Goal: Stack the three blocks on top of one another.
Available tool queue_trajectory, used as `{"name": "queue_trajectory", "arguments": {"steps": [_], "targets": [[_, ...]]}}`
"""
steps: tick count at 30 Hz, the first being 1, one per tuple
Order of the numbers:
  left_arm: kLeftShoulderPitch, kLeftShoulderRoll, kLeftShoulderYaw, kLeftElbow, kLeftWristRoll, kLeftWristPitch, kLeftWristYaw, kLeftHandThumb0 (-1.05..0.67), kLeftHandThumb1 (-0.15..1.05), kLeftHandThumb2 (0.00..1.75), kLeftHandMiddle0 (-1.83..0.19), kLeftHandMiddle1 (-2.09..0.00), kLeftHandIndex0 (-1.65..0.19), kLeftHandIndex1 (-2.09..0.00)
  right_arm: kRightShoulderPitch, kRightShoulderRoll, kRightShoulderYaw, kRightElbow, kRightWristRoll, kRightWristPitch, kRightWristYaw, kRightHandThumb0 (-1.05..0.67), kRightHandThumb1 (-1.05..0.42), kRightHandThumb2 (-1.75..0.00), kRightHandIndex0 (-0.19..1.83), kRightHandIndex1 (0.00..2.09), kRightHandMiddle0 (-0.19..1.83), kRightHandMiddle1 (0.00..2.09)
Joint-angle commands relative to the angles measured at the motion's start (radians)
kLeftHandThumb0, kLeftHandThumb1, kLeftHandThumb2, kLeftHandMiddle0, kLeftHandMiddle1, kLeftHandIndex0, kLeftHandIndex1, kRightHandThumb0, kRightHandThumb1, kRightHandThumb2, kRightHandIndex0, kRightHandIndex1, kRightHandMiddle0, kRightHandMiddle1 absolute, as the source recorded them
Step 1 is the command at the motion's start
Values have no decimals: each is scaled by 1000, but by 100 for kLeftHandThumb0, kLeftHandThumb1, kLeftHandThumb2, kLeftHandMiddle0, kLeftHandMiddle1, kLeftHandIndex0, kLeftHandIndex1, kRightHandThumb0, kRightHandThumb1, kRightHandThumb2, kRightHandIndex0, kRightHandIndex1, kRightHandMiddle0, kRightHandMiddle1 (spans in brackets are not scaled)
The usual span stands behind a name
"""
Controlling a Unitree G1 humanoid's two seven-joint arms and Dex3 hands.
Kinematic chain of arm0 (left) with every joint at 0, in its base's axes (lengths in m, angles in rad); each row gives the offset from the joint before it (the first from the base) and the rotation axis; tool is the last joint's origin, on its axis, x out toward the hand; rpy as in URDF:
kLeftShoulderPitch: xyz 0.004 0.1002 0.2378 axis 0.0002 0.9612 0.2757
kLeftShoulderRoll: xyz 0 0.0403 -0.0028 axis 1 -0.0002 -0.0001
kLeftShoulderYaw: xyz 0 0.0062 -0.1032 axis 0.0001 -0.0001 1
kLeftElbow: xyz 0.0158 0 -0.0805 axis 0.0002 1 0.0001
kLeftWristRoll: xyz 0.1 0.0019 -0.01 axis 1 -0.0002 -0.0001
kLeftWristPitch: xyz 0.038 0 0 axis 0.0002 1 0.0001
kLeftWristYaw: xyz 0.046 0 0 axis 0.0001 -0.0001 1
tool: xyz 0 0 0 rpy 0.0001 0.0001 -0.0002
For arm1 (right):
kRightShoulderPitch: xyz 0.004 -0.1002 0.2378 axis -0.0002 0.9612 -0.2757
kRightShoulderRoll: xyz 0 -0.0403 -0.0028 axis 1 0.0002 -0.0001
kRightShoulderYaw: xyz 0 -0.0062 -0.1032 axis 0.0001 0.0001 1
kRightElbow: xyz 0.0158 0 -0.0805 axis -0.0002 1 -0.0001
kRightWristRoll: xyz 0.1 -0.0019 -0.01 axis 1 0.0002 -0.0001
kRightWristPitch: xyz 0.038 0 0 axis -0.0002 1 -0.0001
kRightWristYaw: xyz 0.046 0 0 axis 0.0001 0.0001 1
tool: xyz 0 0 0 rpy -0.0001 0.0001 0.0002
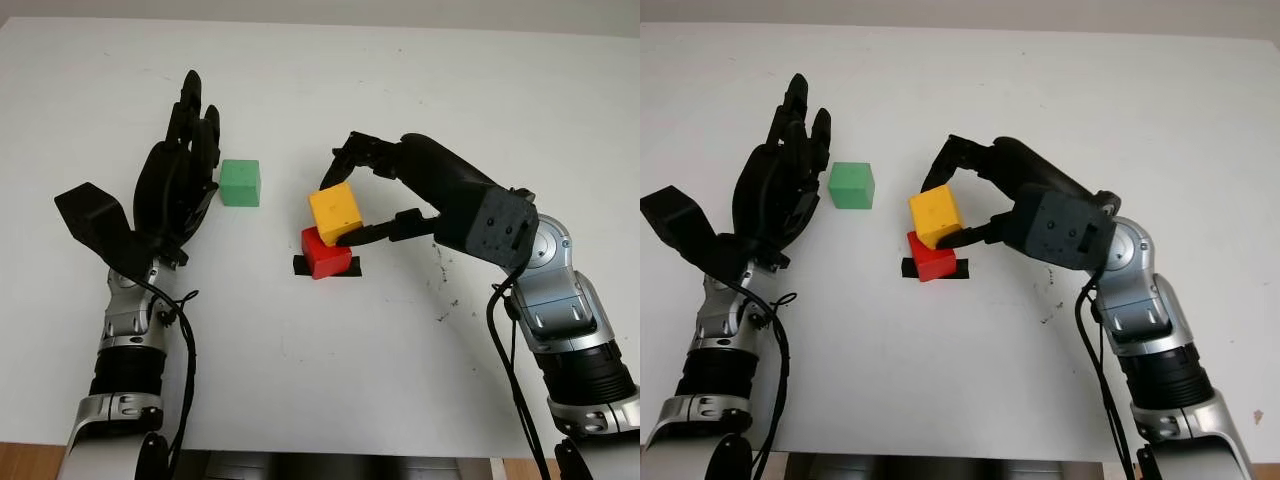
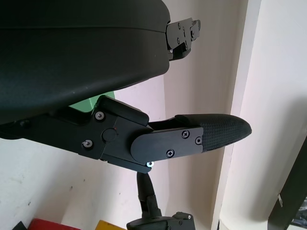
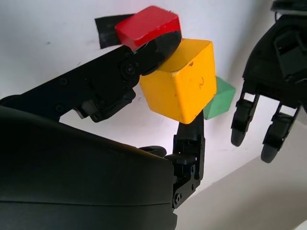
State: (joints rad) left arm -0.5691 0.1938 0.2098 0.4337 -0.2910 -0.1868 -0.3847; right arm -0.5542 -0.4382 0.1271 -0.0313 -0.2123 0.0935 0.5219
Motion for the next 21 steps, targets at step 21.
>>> {"name": "queue_trajectory", "arguments": {"steps": [21], "targets": [[10, 1, 0, -7, 4, -21, 2, -80, 105, 53, 19, 0, 19, 0, -32, 43, 4, 77, 95, -21, 2, -46, -96, -5, 28, 2, 33, 159]]}}
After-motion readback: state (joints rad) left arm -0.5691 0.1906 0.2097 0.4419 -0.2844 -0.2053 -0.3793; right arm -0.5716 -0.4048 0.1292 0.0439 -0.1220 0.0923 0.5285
